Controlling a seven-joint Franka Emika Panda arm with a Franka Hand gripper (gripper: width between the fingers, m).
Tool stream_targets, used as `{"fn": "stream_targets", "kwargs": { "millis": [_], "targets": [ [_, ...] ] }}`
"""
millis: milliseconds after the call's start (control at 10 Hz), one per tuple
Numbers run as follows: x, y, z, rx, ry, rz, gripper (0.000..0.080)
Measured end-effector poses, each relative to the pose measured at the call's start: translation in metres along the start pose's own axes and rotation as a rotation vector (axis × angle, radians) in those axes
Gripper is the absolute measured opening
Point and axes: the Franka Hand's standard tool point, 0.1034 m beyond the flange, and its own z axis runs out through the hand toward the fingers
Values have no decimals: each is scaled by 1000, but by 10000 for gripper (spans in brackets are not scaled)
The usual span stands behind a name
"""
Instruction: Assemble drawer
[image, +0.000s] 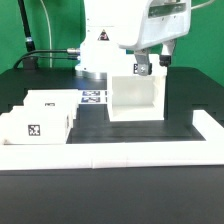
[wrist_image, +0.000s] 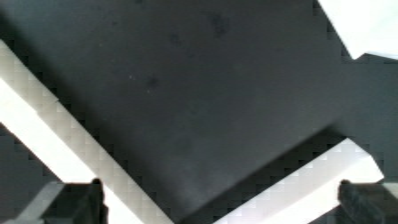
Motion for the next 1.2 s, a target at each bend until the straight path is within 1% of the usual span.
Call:
{"fn": "stream_targets", "kwargs": {
  "millis": [500, 600, 700, 900, 1100, 1200],
  "targets": [
    [0, 0, 0, 0, 0, 0, 650],
    [-1, -2, -2, -6, 6, 30, 650],
    [-8, -12, -7, -17, 12, 80, 650],
    [-23, -39, -18, -29, 13, 196, 650],
    [-38, -70, -18, -22, -3, 302, 650],
    [-44, -79, -19, -18, -8, 320, 650]
  ]
}}
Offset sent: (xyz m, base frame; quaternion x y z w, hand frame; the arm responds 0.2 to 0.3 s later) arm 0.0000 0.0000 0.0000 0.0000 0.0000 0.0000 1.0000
